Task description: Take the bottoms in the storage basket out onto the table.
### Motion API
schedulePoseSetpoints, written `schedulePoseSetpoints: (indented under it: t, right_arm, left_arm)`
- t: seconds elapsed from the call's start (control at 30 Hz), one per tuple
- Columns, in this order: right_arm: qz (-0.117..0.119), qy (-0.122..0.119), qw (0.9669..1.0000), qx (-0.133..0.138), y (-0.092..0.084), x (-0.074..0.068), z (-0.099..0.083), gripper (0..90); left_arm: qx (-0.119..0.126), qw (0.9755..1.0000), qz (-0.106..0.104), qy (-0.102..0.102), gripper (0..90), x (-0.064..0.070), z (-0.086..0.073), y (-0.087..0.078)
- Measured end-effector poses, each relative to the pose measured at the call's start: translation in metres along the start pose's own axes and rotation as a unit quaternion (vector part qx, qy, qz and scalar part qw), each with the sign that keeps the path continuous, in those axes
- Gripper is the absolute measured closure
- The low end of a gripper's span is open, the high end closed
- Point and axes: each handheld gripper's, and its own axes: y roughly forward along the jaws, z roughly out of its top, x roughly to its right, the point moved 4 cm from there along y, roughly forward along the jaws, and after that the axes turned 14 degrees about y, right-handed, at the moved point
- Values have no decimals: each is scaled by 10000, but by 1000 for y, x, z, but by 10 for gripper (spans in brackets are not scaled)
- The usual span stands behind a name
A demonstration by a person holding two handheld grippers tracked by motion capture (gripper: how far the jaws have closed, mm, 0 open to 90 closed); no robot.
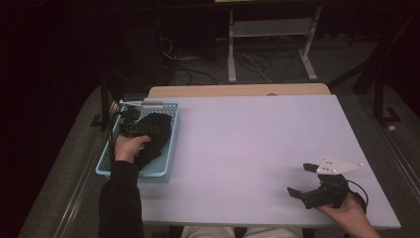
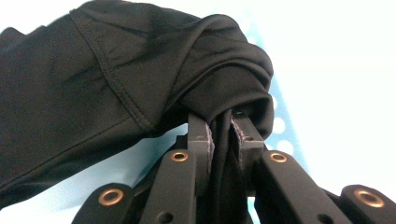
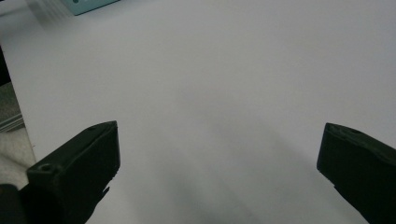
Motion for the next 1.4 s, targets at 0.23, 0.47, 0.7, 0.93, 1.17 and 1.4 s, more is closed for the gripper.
schedulePoseSetpoints:
  t: [0.23, 0.47, 0.7, 0.93, 1.17, 1.4]
  right_arm:
    - [-40, 23, 10000, 65, -3, 1, 1, 0]
    - [-55, 39, 9999, 113, -5, 2, 1, 0]
    - [-62, 38, 9998, 169, -6, 2, 2, 0]
    - [-67, 43, 9998, 169, -6, 2, 2, 0]
    - [-69, 47, 9998, 177, -6, 2, 2, 0]
    - [-65, 44, 9998, 206, -7, 3, 2, 0]
  left_arm:
    - [210, 9997, -56, 102, 812, 4, 9, -22]
    - [413, 9989, 4, 205, 813, 8, 23, -47]
    - [531, 9981, 76, 298, 812, 11, 35, -67]
    - [617, 9974, 125, 354, 812, 14, 43, -84]
    - [673, 9970, 159, 344, 813, 16, 51, -96]
    - [722, 9962, 148, 473, 813, 22, 59, -107]
